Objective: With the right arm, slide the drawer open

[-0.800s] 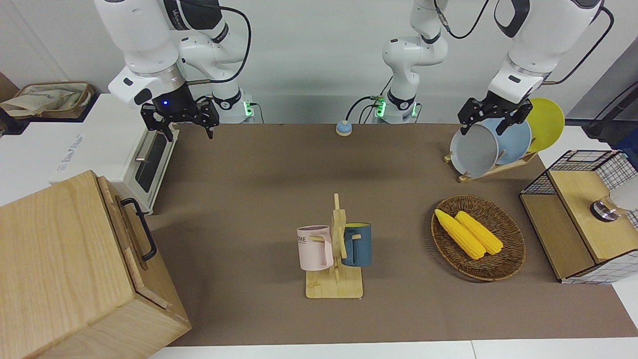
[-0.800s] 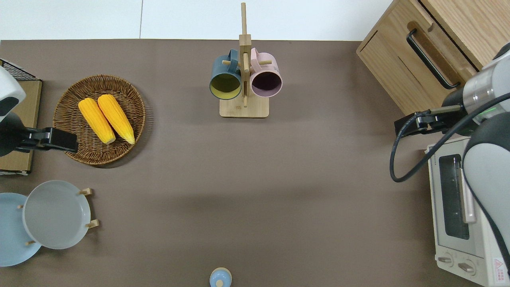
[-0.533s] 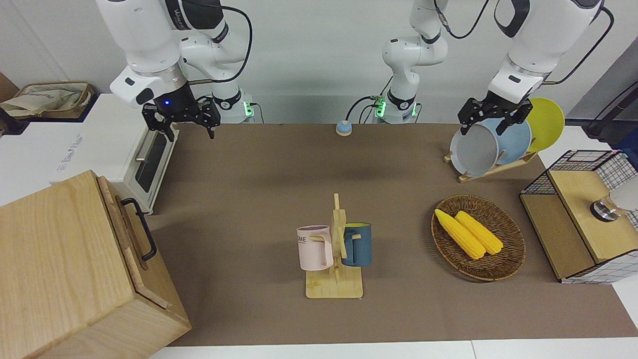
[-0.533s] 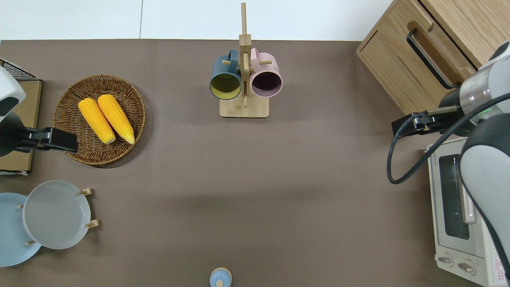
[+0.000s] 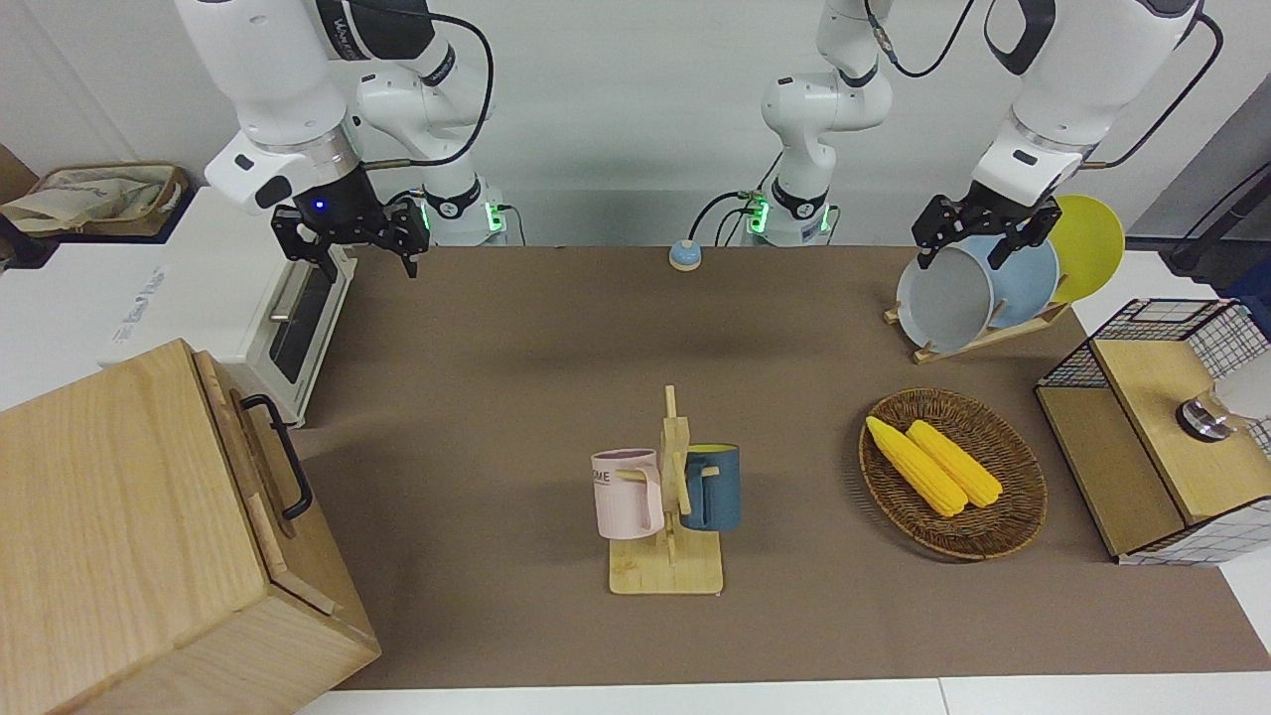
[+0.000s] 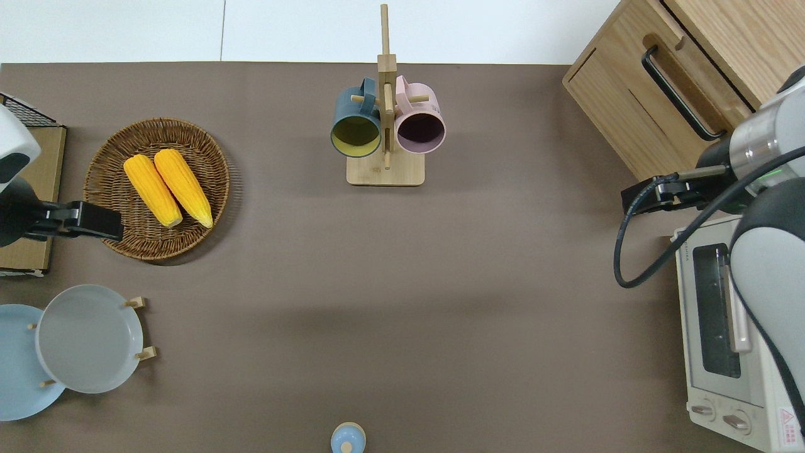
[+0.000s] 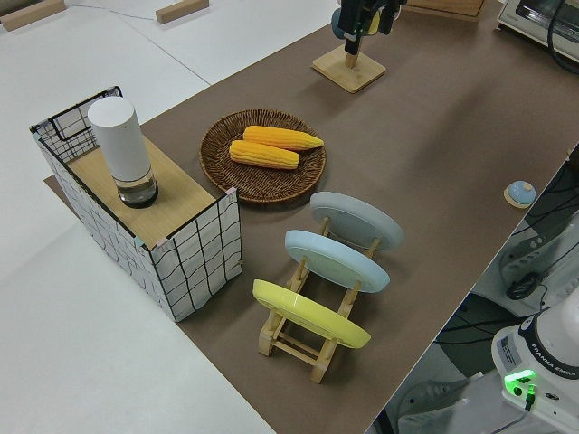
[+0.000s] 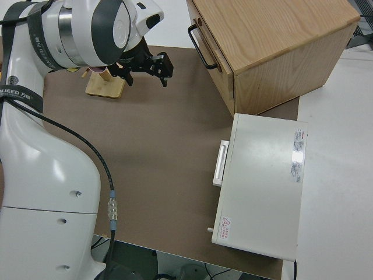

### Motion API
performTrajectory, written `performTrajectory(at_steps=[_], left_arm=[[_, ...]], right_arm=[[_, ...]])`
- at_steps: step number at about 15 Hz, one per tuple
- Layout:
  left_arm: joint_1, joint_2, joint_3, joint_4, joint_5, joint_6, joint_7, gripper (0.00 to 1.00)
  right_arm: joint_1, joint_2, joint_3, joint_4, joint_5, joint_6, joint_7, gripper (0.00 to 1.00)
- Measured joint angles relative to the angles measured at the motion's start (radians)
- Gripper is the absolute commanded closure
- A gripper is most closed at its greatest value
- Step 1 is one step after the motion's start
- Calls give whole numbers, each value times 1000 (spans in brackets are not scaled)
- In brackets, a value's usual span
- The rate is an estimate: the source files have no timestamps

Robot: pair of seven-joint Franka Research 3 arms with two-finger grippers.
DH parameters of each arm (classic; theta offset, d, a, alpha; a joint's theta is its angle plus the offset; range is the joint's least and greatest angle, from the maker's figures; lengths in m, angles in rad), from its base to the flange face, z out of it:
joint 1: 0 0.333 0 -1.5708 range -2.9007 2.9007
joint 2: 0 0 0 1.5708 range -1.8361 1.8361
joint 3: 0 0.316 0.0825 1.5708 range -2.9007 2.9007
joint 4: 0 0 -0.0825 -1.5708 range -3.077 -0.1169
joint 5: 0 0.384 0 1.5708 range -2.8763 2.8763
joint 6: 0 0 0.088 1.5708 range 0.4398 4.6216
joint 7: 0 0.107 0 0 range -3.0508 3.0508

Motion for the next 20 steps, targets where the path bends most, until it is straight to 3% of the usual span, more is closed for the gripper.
performTrajectory(at_steps=[9,15,20], left_arm=[[0,0,0,0,0,0,0,7],[0,0,0,0,0,0,0,7],[0,0,0,0,0,0,0,7]], right_arm=[[2,0,2,0,-7,0,-9,15],[23,1,25,-1,-158,-1,-11,15],[90,12,29,-4,-318,-1,-11,15]])
